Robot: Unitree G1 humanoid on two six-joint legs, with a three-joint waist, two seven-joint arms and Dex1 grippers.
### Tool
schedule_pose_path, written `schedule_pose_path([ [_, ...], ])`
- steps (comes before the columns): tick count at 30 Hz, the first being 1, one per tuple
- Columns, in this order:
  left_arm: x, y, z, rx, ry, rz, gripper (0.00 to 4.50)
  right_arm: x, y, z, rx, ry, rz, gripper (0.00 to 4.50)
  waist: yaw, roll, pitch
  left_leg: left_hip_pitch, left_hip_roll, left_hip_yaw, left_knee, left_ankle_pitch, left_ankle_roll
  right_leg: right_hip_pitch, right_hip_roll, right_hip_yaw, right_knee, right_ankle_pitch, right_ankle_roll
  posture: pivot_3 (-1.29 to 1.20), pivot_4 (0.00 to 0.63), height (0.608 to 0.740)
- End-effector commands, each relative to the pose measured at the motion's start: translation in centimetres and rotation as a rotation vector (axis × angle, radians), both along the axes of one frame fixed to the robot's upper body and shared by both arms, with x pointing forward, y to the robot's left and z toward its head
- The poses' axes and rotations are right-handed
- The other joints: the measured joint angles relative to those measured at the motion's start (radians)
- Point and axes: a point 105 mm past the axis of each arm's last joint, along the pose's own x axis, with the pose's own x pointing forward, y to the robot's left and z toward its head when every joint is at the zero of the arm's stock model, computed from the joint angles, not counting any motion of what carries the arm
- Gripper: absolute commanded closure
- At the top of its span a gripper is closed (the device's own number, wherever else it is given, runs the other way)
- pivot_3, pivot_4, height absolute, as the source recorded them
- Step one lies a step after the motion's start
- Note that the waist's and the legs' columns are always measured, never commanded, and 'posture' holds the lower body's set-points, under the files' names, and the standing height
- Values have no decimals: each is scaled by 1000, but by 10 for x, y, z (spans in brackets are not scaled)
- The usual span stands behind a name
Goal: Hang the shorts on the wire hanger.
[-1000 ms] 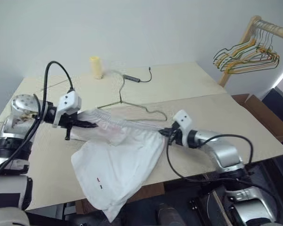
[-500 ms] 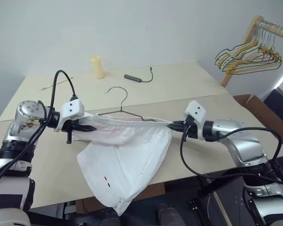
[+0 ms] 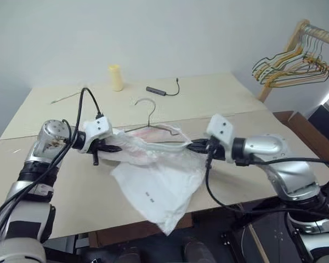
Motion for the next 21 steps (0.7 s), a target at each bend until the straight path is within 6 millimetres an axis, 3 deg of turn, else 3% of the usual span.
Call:
schedule_pose_path([
  [1, -7, -11, 30, -71, -33, -93, 4500, 19, -4, -4, -76, -100, -156, 4476, -10, 0, 0, 0, 0, 0, 0, 0, 0, -1, 0, 1, 1, 0, 0, -166, 0, 740],
  [5, -15, -8, 29, -53, 3, -139, 4500, 34, -12, -1, -87, -165, -272, 4476, -27, 0, 0, 0, 0, 0, 0, 0, 0, -1, 0, 2, 2, 0, 0, -172, 0, 740],
  [7, -16, -8, 30, -55, 11, -142, 4500, 30, -11, 0, -96, -174, -240, 3861, -30, 0, 0, 0, 0, 0, 0, 0, 0, -1, 0, 2, 2, 0, 0, -172, 0, 740],
  [10, -13, -7, 30, -42, 7, -131, 4500, -5, -1, 6, -57, -96, -14, 2941, -26, 0, 0, 0, 0, 0, 0, 0, 0, -1, 0, 2, 1, 0, 0, -164, 0, 740],
  [13, -9, -3, 31, -20, -4, -119, 4500, -38, -9, 20, -33, -28, 201, 1814, -21, 0, 0, -1, -1, -1, 0, 0, 0, 0, -1, 0, -2, 0, 1, -159, 0, 740],
  [14, -8, -2, 32, -14, -7, -116, 4500, -44, -14, 29, -8, -15, 241, 1529, -22, 0, 0, -1, -1, -1, 0, 0, 1, 1, -1, 0, -3, 0, 1, -155, 0, 740],
  [15, -6, -2, 32, -10, -10, -114, 4500, -46, -17, 37, 16, -9, 260, 1529, -22, 0, 0, 0, -1, -1, 0, 0, 1, 3, -1, 0, -4, 0, 1, -155, 0, 740],
  [21, -3, -5, 36, 5, -20, -144, 4500, -4, -36, 76, 61, -57, 126, 1529, -28, 0, 0, 5, 1, 0, -1, 0, 1, 7, 1, 0, -6, 0, 1, -160, 0, 740],
])
